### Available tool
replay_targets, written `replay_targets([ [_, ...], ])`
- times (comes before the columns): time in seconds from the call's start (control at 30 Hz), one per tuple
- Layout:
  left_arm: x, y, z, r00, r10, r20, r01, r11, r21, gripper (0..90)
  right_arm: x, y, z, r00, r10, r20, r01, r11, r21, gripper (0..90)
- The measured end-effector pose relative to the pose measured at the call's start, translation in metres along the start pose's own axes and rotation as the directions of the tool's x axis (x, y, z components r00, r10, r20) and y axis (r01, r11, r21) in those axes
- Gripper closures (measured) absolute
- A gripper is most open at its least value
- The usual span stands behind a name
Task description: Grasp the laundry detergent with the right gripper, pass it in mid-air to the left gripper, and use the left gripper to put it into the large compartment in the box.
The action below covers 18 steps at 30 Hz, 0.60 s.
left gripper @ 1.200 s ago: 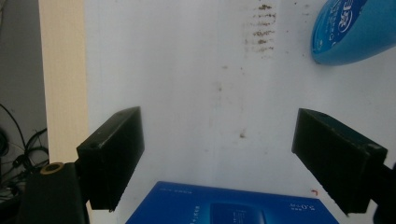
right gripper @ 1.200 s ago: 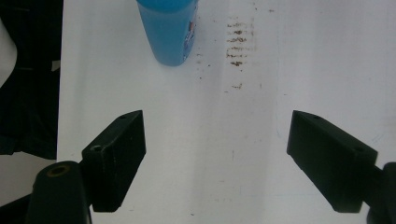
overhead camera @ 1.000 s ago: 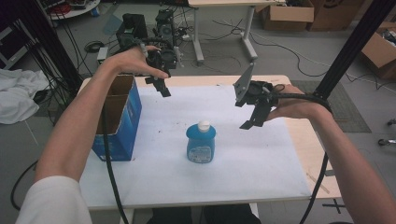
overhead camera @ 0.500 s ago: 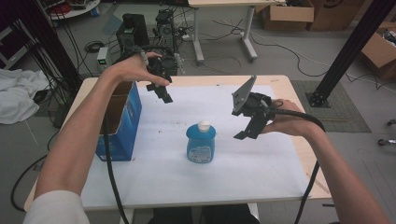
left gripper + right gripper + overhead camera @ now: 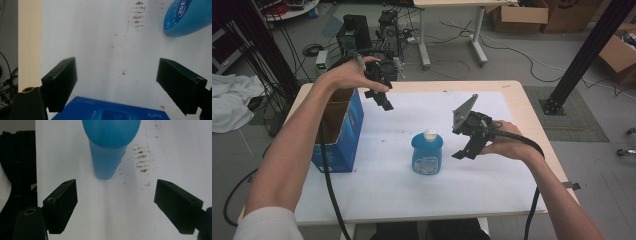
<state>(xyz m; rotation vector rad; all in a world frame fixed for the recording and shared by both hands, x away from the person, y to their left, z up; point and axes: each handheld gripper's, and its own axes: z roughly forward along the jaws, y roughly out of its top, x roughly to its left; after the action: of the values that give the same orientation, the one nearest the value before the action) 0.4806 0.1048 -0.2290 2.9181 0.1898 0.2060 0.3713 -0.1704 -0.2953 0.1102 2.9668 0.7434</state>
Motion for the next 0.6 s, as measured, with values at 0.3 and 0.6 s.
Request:
replay_targets([
  [0.3,-0.002,-0.003,0.000,1.0000,-0.001,0.000,0.001,1.0000,0.000,17.7,0.007,-0.003,0.015,0.9990,0.030,-0.033,-0.033,0.9944,-0.100,18.1],
  [0.6,-0.003,-0.004,0.002,1.0000,-0.008,-0.001,0.008,0.9999,-0.007,17.7,0.010,-0.002,0.033,0.9978,0.054,-0.038,-0.060,0.9847,-0.164,17.3],
])
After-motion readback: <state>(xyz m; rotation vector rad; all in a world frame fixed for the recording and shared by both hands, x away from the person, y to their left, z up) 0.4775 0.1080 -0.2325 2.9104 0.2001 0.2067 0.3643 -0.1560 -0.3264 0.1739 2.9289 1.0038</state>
